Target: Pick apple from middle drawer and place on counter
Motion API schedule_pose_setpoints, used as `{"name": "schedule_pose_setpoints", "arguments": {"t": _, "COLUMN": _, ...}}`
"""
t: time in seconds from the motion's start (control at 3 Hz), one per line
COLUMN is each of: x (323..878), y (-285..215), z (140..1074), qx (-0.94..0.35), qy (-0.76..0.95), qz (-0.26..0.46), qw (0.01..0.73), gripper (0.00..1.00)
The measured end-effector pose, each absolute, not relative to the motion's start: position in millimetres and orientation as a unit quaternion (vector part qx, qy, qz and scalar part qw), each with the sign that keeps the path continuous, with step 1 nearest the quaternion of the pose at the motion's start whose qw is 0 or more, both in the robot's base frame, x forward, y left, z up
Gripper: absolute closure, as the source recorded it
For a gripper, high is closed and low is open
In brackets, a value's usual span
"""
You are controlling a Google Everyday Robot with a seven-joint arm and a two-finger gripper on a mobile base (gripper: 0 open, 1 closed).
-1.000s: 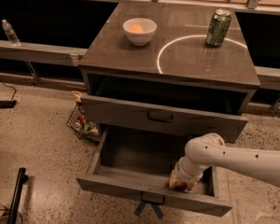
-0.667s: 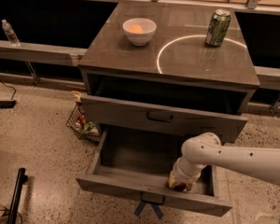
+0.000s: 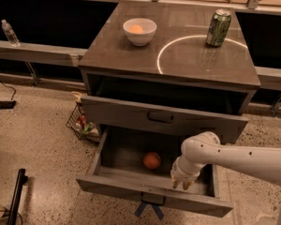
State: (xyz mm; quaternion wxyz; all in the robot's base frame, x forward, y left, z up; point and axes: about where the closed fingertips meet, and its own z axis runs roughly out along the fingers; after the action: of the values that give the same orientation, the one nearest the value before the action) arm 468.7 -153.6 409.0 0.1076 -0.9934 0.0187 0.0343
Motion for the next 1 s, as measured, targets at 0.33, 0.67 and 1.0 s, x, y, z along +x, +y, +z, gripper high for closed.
{"name": "schedule_pose_setpoints", "arguments": {"t": 0.33, "x": 476, "y": -154, "z": 416, "qx": -0.993, "qy": 0.021, "qz": 0.023, "qw": 0.117, "gripper": 0.13}}
{"name": "schedule_pose_setpoints", "arguments": {"t": 0.67, "x": 485, "y": -157, "z": 422, "qx": -0.991, "qy": 0.032, "qz": 0.01, "qw": 0.13, "gripper": 0.0}}
{"name": "schedule_pose_setpoints", "arguments": {"t": 1.0, "x": 495, "y": -156, "z": 430, "qx": -0.982, "qy": 0.064, "qz": 0.003, "qw": 0.179, "gripper": 0.0}}
